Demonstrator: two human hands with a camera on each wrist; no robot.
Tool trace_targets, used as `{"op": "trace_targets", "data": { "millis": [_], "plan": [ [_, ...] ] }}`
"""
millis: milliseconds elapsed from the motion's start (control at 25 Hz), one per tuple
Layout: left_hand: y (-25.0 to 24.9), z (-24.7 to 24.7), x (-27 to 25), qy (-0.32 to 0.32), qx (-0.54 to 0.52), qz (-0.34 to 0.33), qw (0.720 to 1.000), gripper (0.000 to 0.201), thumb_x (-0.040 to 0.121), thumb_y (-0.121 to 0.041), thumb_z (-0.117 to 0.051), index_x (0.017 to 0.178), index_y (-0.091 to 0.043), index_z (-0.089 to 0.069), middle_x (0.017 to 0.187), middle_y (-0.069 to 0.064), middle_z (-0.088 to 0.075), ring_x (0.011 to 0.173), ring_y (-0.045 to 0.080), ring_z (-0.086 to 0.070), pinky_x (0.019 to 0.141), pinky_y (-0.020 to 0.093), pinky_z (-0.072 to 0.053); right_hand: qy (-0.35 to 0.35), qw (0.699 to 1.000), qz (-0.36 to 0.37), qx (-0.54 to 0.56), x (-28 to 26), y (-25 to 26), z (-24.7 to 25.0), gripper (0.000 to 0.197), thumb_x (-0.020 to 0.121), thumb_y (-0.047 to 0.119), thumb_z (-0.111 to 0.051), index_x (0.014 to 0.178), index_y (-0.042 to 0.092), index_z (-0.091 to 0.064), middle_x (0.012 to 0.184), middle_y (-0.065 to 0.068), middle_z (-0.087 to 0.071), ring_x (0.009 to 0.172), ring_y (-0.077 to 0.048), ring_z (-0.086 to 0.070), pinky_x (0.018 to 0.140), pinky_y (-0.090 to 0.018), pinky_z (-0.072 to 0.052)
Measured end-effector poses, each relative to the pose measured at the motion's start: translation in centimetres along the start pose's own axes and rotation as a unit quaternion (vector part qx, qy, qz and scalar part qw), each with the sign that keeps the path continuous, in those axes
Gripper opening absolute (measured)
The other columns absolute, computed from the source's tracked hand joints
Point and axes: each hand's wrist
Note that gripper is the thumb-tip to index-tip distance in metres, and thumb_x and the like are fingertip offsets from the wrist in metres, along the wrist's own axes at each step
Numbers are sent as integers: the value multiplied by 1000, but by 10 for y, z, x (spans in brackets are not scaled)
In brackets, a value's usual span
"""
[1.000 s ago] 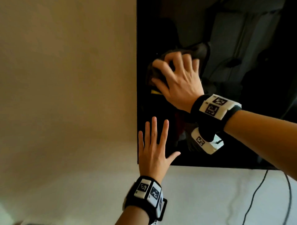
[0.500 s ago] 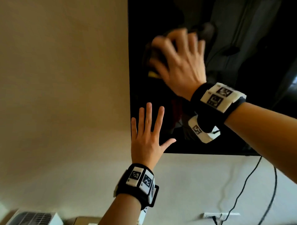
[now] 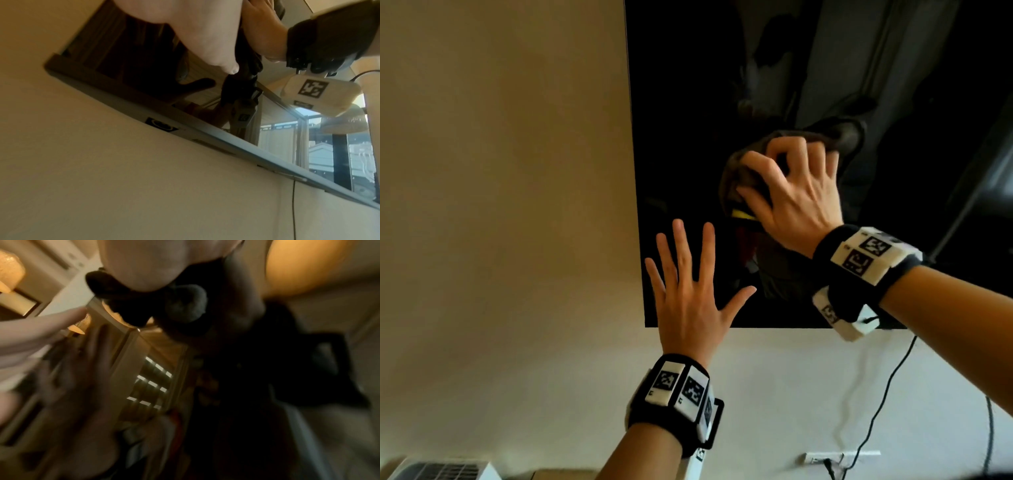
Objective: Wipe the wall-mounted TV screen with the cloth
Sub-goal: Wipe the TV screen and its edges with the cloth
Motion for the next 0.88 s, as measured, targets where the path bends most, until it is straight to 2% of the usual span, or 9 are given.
{"op": "trace_targets", "data": {
  "millis": [40,160,200,320,360,480,640,800,880],
  "plan": [
    [-7,1,1,-3,-5,3,1000,98,85,-78,-41,156,-25,0,163,14,6,150,38,-5,117,62,-17,-8,1000,-12,-4,4,-14,5,36,94,49,-44,122,26,-43,116,-9,-43,93,-27,-35,77,-42,-30],
    [-21,-1,7,-9,-12,15,1000,95,87,-77,-39,156,-24,-2,163,17,1,150,39,-5,117,63,-17,-66,975,-211,23,6,-25,11,35,92,47,-47,121,28,-39,119,-11,-45,99,-25,-35,84,-38,-28],
    [-24,-2,8,-11,-24,25,999,94,87,-77,-40,157,-25,-4,163,17,0,149,39,-4,117,63,-17,-57,974,-218,28,-7,-19,7,36,91,47,-47,121,28,-39,120,-9,-41,99,-26,-34,84,-39,-28],
    [-28,-8,7,-11,-28,39,999,93,86,-76,-42,157,-25,-11,163,18,-4,149,42,-4,115,65,-19,10,998,-57,14,-40,-21,4,36,91,48,-47,120,28,-41,116,-3,-32,95,-26,-34,80,-41,-30],
    [-28,-11,7,-13,-14,35,999,92,87,-76,-43,157,-24,-13,163,19,-6,149,43,-6,114,66,-21,-4,997,-75,12,-34,-38,9,36,91,48,-48,120,28,-42,116,-3,-34,96,-27,-35,81,-41,-30],
    [-26,-13,8,-14,10,35,999,92,87,-76,-42,157,-22,-16,162,22,-9,148,44,-10,114,65,-24,-98,950,-293,43,-18,-54,15,36,90,44,-50,121,27,-42,120,-9,-42,103,-29,-38,89,-40,-28],
    [-26,-13,6,-14,14,31,999,92,87,-75,-44,156,-21,-18,162,22,-9,148,44,-11,113,65,-26,-12,997,-72,17,-51,-58,12,35,90,45,-51,119,27,-43,115,-4,-36,96,-27,-35,82,-42,-30],
    [-38,-6,7,-11,-11,56,998,96,85,-75,-46,157,-20,-13,162,23,-4,147,48,-7,110,69,-25,-115,933,-337,49,-39,-80,21,36,89,42,-50,120,28,-38,120,-13,-45,103,-29,-37,90,-42,-28],
    [-64,-3,8,-9,-32,42,999,100,82,-75,-51,157,-21,-11,162,23,-3,145,53,-7,108,72,-25,-65,966,-248,34,-61,-68,15,37,89,44,-50,120,28,-40,119,-7,-38,101,-28,-35,88,-40,-26]
  ]
}}
Point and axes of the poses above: each hand's wrist, its own x-axis towards the middle knuckle, its own z-axis out of the back of the hand, y = z × x
